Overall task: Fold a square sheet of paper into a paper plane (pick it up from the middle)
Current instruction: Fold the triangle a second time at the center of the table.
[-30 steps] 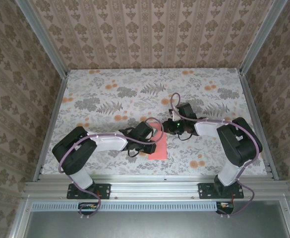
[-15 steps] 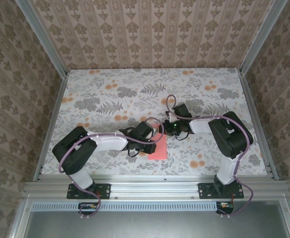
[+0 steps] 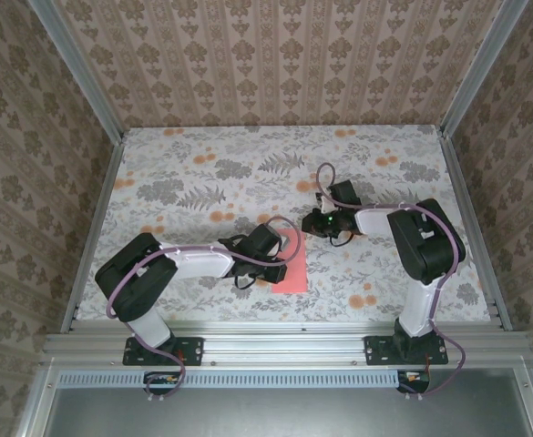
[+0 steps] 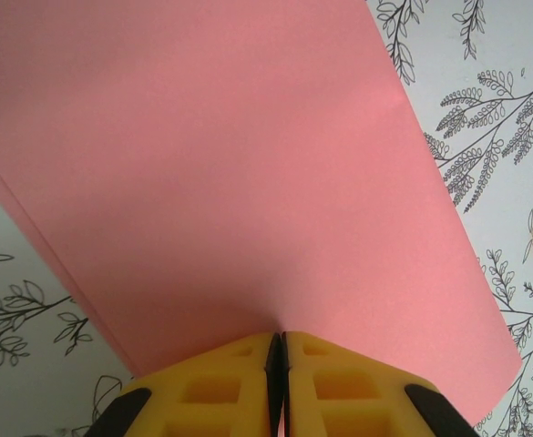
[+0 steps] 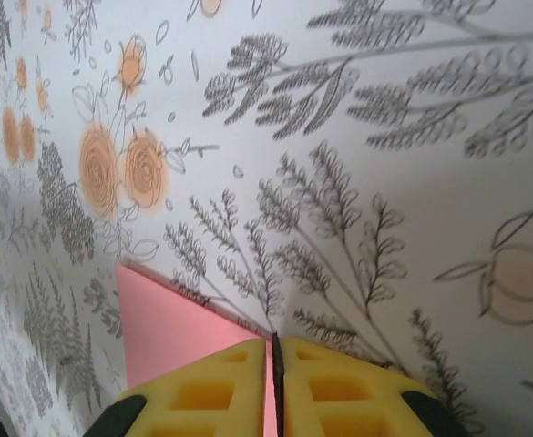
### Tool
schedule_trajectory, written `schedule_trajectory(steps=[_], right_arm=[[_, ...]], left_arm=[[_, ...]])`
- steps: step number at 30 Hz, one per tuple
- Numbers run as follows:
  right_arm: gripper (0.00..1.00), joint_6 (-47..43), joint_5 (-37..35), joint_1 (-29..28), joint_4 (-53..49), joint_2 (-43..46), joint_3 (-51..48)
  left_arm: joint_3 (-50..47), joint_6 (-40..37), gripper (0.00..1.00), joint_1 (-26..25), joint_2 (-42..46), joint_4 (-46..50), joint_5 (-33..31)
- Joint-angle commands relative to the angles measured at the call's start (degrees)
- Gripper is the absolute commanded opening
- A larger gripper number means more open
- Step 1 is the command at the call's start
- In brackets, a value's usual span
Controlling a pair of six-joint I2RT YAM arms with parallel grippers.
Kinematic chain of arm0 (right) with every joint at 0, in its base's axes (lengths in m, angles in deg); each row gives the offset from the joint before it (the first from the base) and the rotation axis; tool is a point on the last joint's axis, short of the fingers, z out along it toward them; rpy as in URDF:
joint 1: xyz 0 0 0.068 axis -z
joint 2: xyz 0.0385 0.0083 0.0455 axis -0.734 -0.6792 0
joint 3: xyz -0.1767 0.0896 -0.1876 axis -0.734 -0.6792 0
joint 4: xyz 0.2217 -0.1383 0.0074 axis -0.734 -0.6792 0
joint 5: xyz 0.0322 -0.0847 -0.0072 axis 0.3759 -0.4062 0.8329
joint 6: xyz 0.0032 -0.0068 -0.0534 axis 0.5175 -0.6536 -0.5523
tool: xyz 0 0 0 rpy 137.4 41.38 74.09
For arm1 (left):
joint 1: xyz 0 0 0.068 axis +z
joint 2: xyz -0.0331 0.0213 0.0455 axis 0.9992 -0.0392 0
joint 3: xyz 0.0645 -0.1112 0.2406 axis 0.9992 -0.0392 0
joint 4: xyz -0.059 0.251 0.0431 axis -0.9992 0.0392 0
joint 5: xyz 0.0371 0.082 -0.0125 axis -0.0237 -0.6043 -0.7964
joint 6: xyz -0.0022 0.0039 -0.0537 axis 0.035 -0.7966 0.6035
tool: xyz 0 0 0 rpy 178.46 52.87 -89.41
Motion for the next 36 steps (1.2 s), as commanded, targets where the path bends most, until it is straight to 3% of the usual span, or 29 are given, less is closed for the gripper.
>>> schedule_trajectory(steps=[1, 7, 16, 23, 28, 36], right_arm=[[0.14, -2.08, -1.98, 0.27, -2.53, -1.83, 2.35], [0.14, -3.55, -2.68, 0.54, -5.16, 0.43, 3.02], [0.19, -2.59, -1.74, 0.42, -6.95, 14.41, -7.34], [0.32, 1.18, 0.17, -0.79, -6.68, 24.25, -16.74], [0.5, 1.07, -5.9, -0.56, -11.47, 31.24, -19.21], [0.59, 1.95, -10.52, 1.12, -17.29, 39.91, -21.59]], left_arm=[[-5.09, -1.76, 0.12, 0.11, -3.38, 15.54, -6.1], [-4.77, -1.69, 0.12, 0.11, -3.47, 15.19, -5.52], [-2.58, -1.38, 0.13, 0.24, -2.5, 14.22, -3.01], [0.63, -1.08, 0.14, 0.37, -1.12, 14.07, -0.36], [2.37, -0.9, 0.15, 0.37, -0.62, 14.48, 0.67], [1.15, 0.05, 0.16, 0.28, 0.96, 14.09, 1.45]])
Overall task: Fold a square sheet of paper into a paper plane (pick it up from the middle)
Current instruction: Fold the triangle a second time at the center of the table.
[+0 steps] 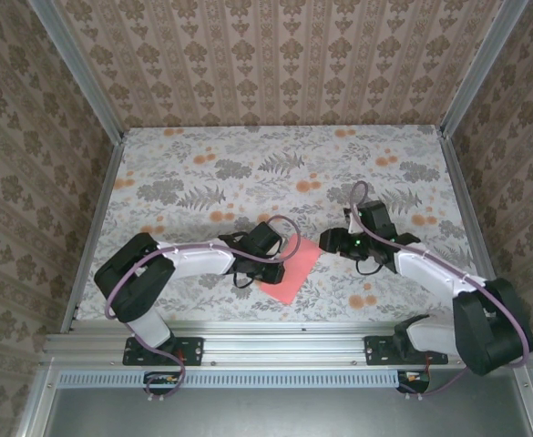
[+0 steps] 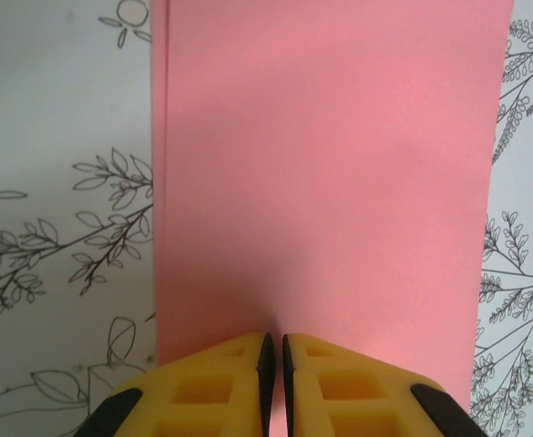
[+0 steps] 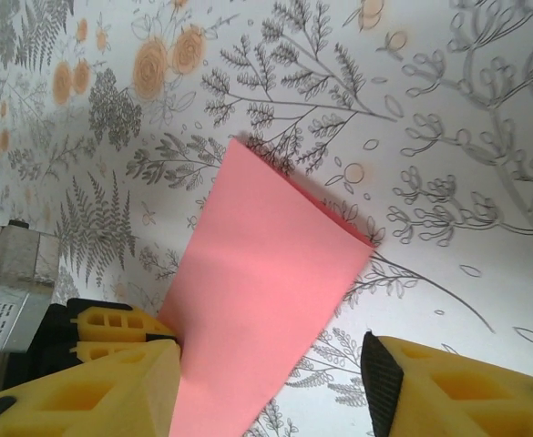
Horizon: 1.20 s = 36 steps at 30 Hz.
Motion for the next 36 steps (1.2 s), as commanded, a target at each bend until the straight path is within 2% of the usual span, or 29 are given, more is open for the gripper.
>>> schedule_trajectory(steps=[1, 4, 6, 12, 21, 36], right_arm=[[0.59, 1.58, -2.45, 0.64, -3.81, 2.51, -1.96], [0.59, 5.78, 3.35, 0.14, 0.84, 1.92, -4.42], [0.59, 8.3, 4.83, -1.58, 3.02, 1.77, -5.87], [0.6, 13.06, 3.74, -7.17, 6.19, 1.76, -7.83], [0.6, 14.08, 3.21, -10.22, 10.63, -4.26, -6.02], [0.6, 14.54, 3.65, -12.52, 14.8, -13.97, -2.0]], left_arm=[[-2.0, 0.12, 0.16, 0.3, 0.67, 6.31, 0.3], [-2.34, 0.78, 0.16, 0.31, 1.36, 5.23, 1.53], [-2.24, 1.42, 0.17, 0.31, 2.05, 4.25, 2.89], [-1.13, 2.84, 0.19, 0.31, 4.17, 3.04, 5.19], [-0.13, 0.46, 0.22, 1.14, 7.52, 8.53, 1.87], [-4.42, 2.23, 0.23, 1.51, 5.07, 3.52, 4.29]])
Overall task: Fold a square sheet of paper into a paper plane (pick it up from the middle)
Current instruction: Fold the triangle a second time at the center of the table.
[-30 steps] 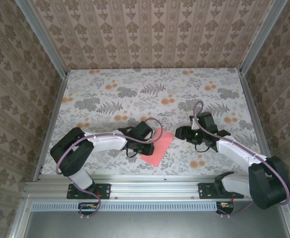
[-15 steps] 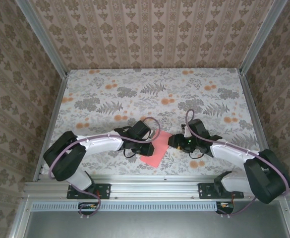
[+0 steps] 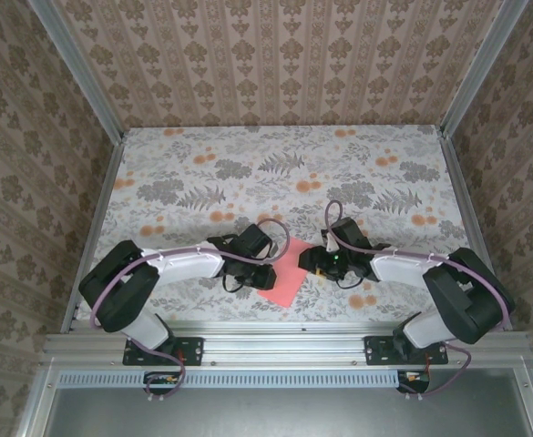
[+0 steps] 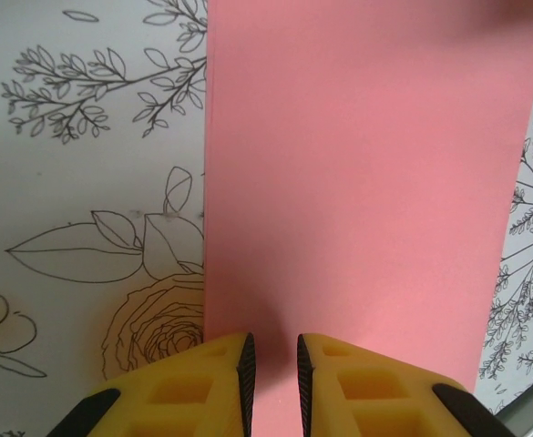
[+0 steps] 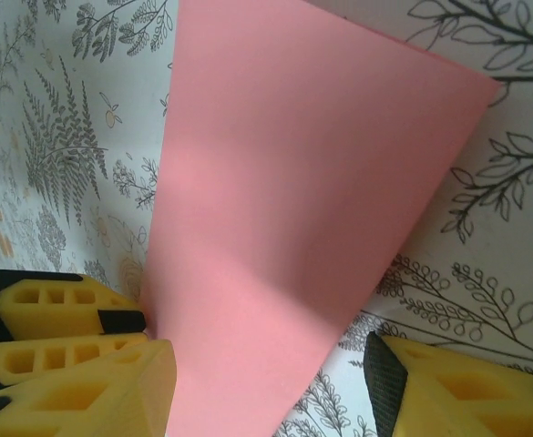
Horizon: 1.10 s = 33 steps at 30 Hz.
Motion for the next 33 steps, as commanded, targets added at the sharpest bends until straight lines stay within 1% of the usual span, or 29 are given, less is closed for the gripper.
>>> schedule_trajectory(steps=[1, 14, 23, 27, 30, 33], right_arm=[[0.6, 0.22, 0.46, -0.27, 1.29, -1.26, 2.23], [0.57, 0.59, 4.97, -0.6, 4.5, -3.68, 4.46], [0.54, 3.58, 4.83, -3.52, 7.65, -1.98, 1.52], [0.52, 3.68, 3.53, -4.74, 6.05, -0.81, 1.45], [0.49, 3.68, 2.58, -4.88, 5.13, 0.14, 0.71], [0.42, 3.81, 1.41, -4.92, 4.34, 1.47, 0.3]], left_arm=[[-1.03, 1.07, 0.23, -0.14, -0.6, -2.06, 1.73], [-1.35, 3.89, 0.22, -1.54, -2.68, -6.05, 3.15], [-1.56, 5.07, 0.21, -1.54, -4.14, -8.44, 4.24], [-1.65, 5.63, 0.21, -1.53, -4.35, -9.45, 4.69], [-1.91, 6.17, 0.21, -1.52, -4.12, -10.33, 4.98], [-2.17, 6.68, 0.2, -1.54, -4.05, -11.17, 5.51]])
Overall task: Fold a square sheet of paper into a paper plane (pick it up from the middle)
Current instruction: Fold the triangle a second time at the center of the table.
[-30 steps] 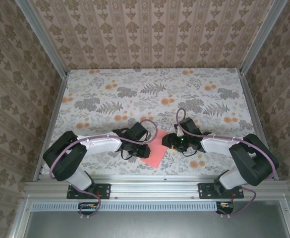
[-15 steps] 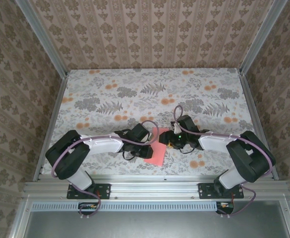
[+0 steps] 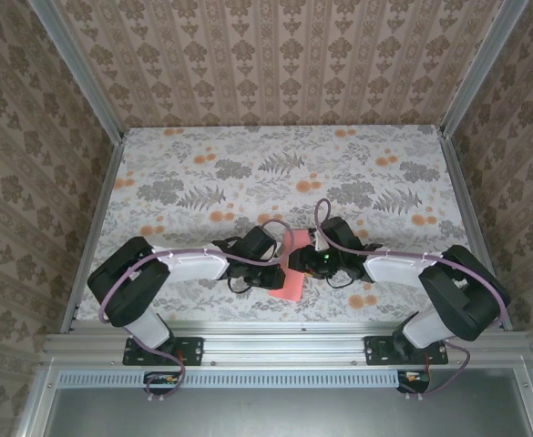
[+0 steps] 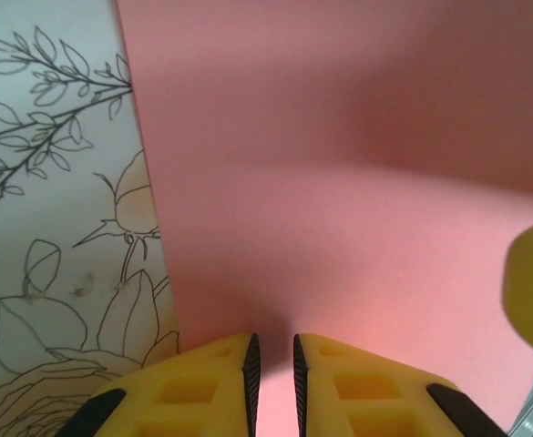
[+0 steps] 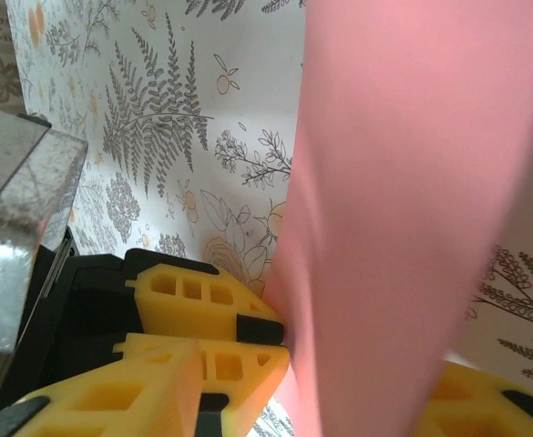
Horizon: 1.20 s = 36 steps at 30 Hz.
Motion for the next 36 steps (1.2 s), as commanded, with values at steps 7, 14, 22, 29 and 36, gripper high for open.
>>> schedule_trajectory(steps=[7, 14, 22, 29, 36], right_arm=[[0.24, -1.42, -4.01, -0.35, -4.81, 2.93, -0.03], [0.13, -3.74, -3.94, 0.45, -6.94, 3.68, 1.86], [0.06, -7.91, 6.22, 5.47, -7.3, 3.61, 4.08], [0.04, -12.12, 18.2, 10.86, -7.81, 1.44, 8.54], [0.04, -12.56, 23.03, 13.53, -7.78, 0.52, 11.1]], left_arm=[[-1.04, 1.72, 0.21, 0.01, 0.82, -0.59, 1.26], [-1.14, 2.16, 0.26, 1.08, 6.42, 0.52, 1.3], [-2.38, 1.36, 0.46, 5.62, 14.45, 3.76, 0.63], [-5.96, 5.23, 0.54, 10.12, 19.67, -1.01, 2.39], [-8.68, 11.2, 0.58, 10.92, 23.32, -7.49, 4.04]])
